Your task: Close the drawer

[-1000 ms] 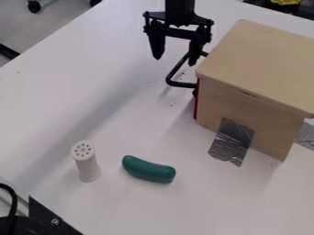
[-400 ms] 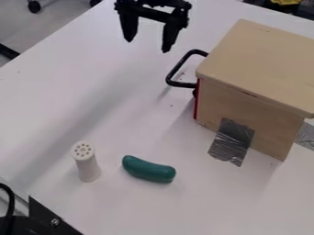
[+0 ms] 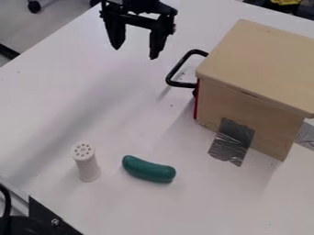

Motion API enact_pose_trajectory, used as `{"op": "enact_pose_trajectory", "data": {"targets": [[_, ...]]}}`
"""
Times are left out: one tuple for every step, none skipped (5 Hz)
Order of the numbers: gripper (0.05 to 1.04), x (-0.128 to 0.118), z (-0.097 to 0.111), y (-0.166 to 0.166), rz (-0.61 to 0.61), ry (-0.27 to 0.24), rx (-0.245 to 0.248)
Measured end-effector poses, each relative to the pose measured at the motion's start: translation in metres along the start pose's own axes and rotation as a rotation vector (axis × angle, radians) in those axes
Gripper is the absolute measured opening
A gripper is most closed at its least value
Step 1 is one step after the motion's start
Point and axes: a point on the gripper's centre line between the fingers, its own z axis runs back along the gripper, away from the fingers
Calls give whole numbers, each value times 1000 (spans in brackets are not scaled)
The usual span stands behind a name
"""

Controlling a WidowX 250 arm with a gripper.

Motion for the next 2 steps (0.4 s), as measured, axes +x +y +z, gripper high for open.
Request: {"op": "enact_pose_trajectory", "data": {"targets": [[999, 0, 5, 4, 23, -19, -22], [999, -2, 5, 8, 34, -6, -30]]}}
